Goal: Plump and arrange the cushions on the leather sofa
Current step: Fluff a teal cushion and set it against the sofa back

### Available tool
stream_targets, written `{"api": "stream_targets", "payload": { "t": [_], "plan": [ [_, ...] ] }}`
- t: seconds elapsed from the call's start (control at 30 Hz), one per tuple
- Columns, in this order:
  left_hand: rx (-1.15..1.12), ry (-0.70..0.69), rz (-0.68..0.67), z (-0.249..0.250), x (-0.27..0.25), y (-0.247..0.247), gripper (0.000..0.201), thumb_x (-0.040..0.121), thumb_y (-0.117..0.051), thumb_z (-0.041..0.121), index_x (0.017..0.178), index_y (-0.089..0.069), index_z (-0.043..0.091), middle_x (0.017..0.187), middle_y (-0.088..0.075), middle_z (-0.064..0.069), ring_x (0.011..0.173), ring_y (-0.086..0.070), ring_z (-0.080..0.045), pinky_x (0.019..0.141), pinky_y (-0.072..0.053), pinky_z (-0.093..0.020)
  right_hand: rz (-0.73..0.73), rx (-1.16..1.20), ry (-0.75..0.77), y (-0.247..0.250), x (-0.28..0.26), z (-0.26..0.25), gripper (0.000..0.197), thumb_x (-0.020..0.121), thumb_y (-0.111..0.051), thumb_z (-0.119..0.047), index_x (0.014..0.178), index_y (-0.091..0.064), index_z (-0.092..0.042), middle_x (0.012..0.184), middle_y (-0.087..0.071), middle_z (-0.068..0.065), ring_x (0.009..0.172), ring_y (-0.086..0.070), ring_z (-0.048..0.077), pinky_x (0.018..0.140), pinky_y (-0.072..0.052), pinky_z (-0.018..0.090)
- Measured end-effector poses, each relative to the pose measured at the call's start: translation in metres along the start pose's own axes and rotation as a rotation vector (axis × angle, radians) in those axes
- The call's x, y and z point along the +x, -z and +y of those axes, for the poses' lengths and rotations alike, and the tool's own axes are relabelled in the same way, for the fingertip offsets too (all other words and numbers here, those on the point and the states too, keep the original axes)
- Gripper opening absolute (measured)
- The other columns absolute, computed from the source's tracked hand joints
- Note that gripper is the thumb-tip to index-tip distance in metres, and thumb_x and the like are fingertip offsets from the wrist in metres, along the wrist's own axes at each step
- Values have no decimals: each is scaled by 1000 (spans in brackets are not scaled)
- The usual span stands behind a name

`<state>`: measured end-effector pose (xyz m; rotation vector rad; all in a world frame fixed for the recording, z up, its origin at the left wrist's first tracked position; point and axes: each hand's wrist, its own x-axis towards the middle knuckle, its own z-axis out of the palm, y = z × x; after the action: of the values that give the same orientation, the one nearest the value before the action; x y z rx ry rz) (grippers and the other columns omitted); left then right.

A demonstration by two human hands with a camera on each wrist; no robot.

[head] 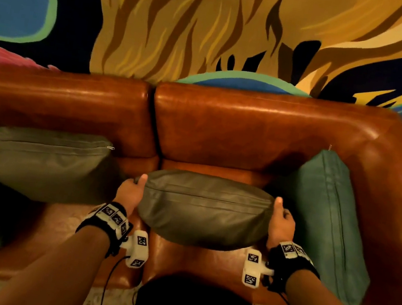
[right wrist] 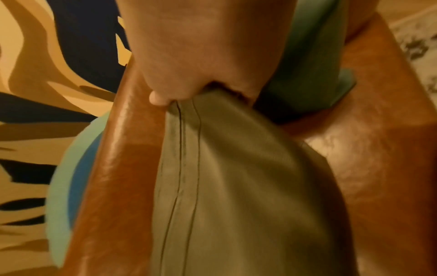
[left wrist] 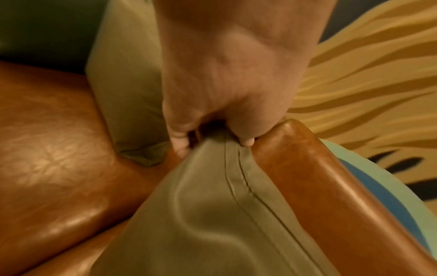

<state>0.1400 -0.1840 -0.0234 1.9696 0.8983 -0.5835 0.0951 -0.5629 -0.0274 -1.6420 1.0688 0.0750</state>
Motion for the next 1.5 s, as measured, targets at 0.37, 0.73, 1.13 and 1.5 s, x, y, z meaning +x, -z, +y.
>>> {"api": "stream_targets", "payload": {
  "t": [0.37, 0.73, 1.13, 1.5],
  "plan": [
    [26, -494, 38, 14, -25, 9, 27, 102, -55, 33, 88, -59, 10, 84, -65, -5, 83, -61, -22, 76, -45, -38, -125, -172, 287, 16, 15, -49, 51, 83, -65, -55, 97, -63, -6, 99, -71, 15, 96, -66, 31, 89, -51, 46],
    [-5, -501, -86, -8, -32, 18, 7, 98, -63, 16, 97, -69, 18, 86, -75, 2, 84, -68, -12, 80, -52, -26, -384, -284, 264, 48, 30, -24, 37, 91, -66, -46, 103, -65, -11, 95, -74, 7, 97, -69, 28, 87, -54, 45],
    [-97, -368, -136, 0, -45, 46, 12, 95, -67, 16, 91, -76, 23, 91, -79, -4, 92, -73, -24, 88, -57, -46, -600, -233, 169, 66, 26, -53, 31, 85, -74, -34, 74, -55, -13, 54, -56, -10, 55, -51, 8, 50, -38, 16],
    [-87, -282, -78, -18, -27, 25, 19, 98, -63, 21, 84, -73, 13, 81, -73, -9, 84, -68, -29, 73, -51, -40, -367, -449, 154, 63, 55, -23, 34, 88, -71, -36, 73, -57, -8, 56, -51, 6, 53, -47, 23, 60, -39, 42]
  ]
}}
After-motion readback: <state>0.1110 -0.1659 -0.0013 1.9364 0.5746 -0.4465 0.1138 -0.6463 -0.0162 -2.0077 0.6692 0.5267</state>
